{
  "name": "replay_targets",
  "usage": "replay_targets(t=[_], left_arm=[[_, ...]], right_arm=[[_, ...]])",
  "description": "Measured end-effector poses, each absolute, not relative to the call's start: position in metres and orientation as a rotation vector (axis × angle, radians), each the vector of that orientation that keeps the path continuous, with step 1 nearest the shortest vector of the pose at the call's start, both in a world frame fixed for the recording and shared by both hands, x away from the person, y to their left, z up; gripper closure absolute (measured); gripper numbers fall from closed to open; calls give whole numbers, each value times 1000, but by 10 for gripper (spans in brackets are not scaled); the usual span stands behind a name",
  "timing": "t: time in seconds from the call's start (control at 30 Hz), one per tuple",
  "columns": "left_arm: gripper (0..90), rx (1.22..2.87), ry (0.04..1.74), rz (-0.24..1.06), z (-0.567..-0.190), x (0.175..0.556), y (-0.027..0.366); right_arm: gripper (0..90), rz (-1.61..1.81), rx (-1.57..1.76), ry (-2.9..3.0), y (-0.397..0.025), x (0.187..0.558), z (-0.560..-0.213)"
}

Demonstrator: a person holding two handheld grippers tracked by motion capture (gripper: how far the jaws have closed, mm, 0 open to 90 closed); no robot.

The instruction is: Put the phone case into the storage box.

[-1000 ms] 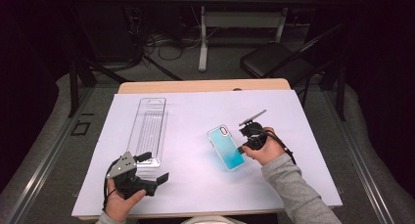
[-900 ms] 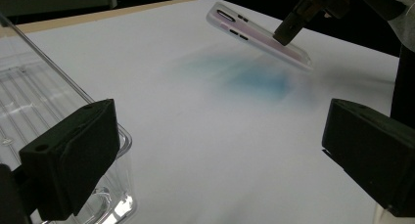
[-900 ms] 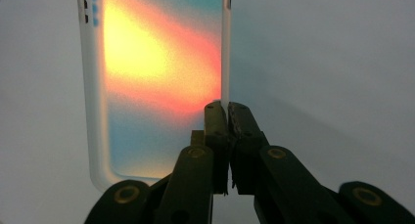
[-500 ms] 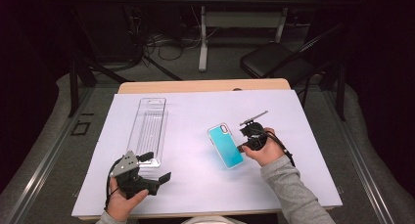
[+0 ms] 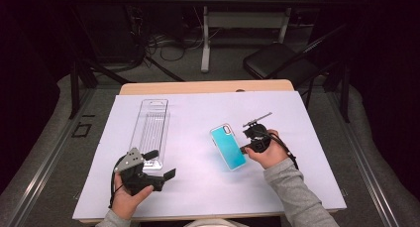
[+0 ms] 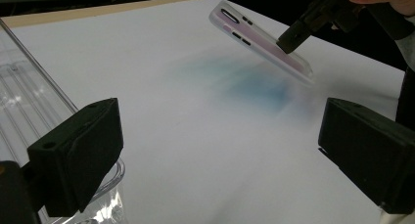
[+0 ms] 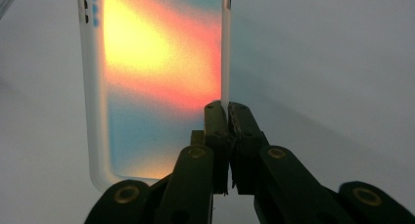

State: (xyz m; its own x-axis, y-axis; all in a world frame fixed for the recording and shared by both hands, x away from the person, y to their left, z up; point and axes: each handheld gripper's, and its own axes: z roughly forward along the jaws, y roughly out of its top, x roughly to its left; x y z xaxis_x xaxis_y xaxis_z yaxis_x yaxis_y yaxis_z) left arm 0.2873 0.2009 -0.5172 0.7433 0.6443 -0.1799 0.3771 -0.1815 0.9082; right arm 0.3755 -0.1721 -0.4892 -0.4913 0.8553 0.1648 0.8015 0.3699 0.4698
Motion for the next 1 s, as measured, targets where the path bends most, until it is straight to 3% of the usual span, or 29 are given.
replay_targets(t=[1.0], left_arm=[[40,1763,855,221,-503,323,158]], right_arm=[[877,945,1429,2406,-169,372,-482]])
